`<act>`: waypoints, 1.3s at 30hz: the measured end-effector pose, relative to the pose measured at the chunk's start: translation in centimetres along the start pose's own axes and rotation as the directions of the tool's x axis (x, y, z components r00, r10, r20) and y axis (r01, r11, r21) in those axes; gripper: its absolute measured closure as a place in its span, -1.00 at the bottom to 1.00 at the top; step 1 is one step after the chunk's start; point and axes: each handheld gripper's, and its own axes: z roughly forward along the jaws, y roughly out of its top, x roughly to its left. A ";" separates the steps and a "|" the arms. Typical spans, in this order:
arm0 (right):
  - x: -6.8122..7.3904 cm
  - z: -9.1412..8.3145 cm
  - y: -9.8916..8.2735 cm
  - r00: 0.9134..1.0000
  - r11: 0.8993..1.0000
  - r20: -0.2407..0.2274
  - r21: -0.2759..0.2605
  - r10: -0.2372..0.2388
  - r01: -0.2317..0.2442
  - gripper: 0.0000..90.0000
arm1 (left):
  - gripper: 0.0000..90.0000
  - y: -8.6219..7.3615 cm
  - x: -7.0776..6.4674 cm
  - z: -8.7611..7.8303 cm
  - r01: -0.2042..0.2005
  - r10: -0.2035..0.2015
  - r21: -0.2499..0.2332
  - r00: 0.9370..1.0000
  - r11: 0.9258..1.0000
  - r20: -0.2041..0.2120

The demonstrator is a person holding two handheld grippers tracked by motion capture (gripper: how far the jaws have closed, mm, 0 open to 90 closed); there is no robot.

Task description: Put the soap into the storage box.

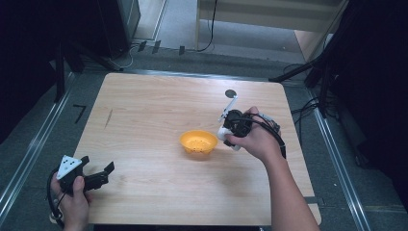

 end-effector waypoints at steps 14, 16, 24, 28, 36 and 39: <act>0.6 -0.3 2.1 0.999 0.999 -0.006 0.002 -0.042 0.042 0.15 | -0.96 0.0 0.0 0.0 -0.002 0.002 -0.004 1.000 1.000 -0.001; 0.7 -0.3 2.6 0.998 0.998 -0.006 0.004 -0.063 0.063 0.15 | -0.96 0.0 0.0 0.0 -0.003 0.003 -0.004 1.000 1.000 -0.001; 1.0 -0.2 3.9 0.996 0.996 -0.017 0.005 -0.087 0.087 0.15 | -0.96 0.0 0.0 0.0 -0.003 0.003 -0.003 1.000 1.000 -0.001; 1.2 0.1 4.7 0.994 0.994 -0.024 0.008 -0.111 0.111 0.15 | -0.96 0.0 0.0 0.0 -0.003 0.003 -0.003 1.000 1.000 -0.001; 1.4 0.4 5.6 0.991 0.991 -0.034 0.016 -0.132 0.133 0.14 | -0.96 0.0 0.0 0.0 -0.003 0.003 -0.004 1.000 1.000 -0.001; 1.6 0.7 6.1 0.988 0.989 -0.041 0.022 -0.146 0.147 0.15 | -0.96 0.0 0.0 0.0 -0.003 0.003 -0.004 1.000 1.000 -0.001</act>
